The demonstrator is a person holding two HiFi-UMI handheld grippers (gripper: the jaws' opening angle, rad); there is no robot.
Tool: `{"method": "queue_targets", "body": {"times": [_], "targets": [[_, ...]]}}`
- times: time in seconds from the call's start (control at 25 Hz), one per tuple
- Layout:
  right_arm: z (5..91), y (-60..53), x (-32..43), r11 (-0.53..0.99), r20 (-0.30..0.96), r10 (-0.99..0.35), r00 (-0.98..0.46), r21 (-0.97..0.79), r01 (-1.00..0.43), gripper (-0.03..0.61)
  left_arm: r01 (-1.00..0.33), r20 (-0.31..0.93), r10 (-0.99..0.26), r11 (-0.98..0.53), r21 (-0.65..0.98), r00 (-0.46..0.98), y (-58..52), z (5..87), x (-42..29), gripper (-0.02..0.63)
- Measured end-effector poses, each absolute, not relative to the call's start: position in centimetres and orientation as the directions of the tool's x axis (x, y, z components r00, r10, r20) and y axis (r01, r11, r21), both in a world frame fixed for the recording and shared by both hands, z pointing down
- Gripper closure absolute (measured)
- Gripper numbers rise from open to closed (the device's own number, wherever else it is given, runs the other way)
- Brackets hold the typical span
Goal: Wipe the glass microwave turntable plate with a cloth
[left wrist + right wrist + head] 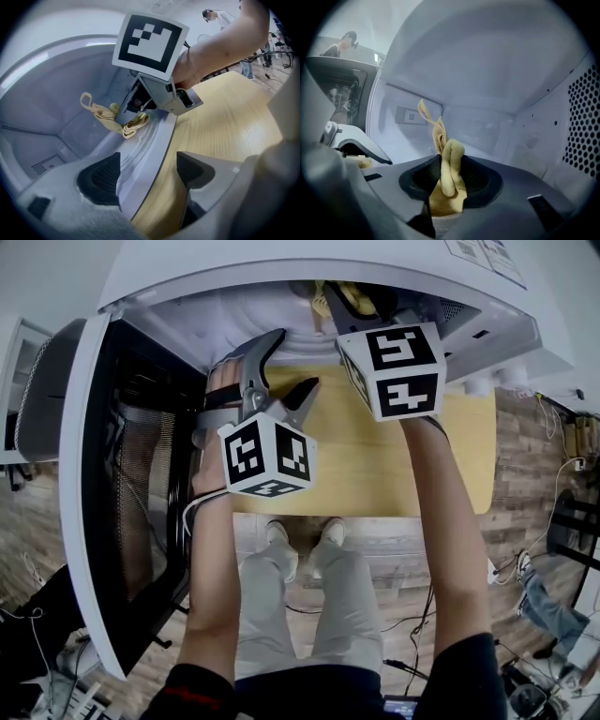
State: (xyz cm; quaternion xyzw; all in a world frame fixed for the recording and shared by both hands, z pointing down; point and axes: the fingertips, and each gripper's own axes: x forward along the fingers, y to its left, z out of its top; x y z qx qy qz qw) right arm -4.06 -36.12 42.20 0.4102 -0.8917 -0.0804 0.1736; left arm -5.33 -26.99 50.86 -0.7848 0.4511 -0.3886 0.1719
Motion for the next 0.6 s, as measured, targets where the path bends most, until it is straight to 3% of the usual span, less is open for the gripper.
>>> {"method": "queue_targets", "body": {"times": [0.6], "targets": [[42.83, -35.16, -4.94, 0.699, 0.291, -0.714, -0.636, 0.328, -0.635, 0.448, -0.587, 0.456, -0.847, -0.523, -0.618, 0.274, -27.21, 50.89, -5.69, 0.242]]}}
